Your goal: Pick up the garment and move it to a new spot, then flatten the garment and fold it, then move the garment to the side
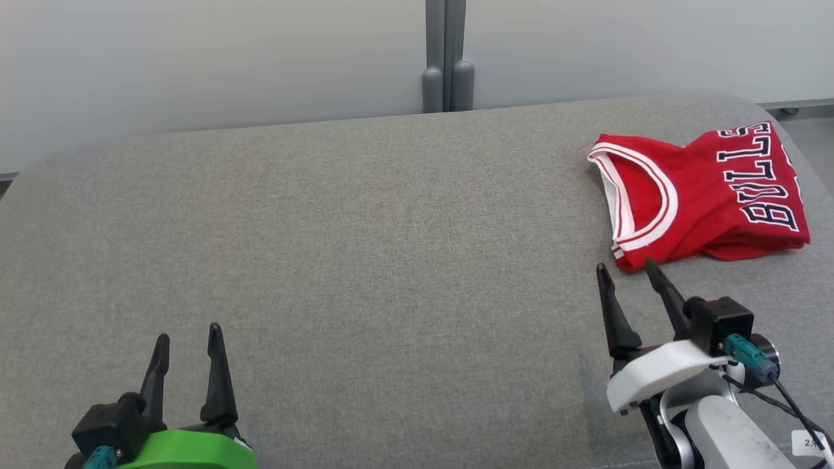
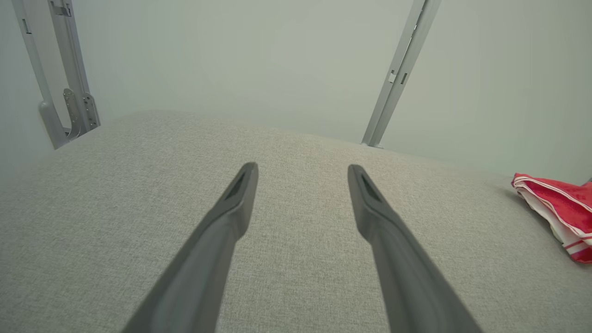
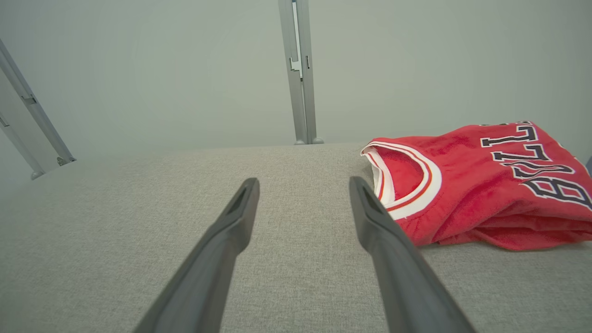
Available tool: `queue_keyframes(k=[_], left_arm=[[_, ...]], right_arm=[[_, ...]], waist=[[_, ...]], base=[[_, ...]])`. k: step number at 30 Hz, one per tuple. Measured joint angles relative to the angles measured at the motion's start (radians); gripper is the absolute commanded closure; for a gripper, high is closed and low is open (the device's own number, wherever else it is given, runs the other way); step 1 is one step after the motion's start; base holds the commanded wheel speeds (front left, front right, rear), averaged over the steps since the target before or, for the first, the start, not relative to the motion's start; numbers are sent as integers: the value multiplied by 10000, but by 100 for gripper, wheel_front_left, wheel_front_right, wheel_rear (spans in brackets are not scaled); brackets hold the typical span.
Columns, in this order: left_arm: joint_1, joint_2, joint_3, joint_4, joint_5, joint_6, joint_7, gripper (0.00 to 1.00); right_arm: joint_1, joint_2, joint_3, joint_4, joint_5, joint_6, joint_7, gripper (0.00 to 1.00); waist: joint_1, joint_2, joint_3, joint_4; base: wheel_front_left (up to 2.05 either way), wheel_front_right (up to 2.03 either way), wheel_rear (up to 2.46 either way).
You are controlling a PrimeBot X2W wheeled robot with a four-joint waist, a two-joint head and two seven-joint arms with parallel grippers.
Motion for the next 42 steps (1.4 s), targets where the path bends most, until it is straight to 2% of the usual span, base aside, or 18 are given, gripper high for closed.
queue_keyframes(k=[27, 42], left_arm=[[272, -171, -6, -128, 242, 31, -2, 0], [292, -198, 19, -161, 309, 31, -2, 0]], right_arm=[[988, 596, -522, -905, -828, 0, 0, 0], [1195, 658, -633, -1103, -997, 0, 0, 0]], waist=[[0, 0, -340, 24], [0, 0, -378, 18]], base=[[0, 0, 0], [0, 0, 0]])
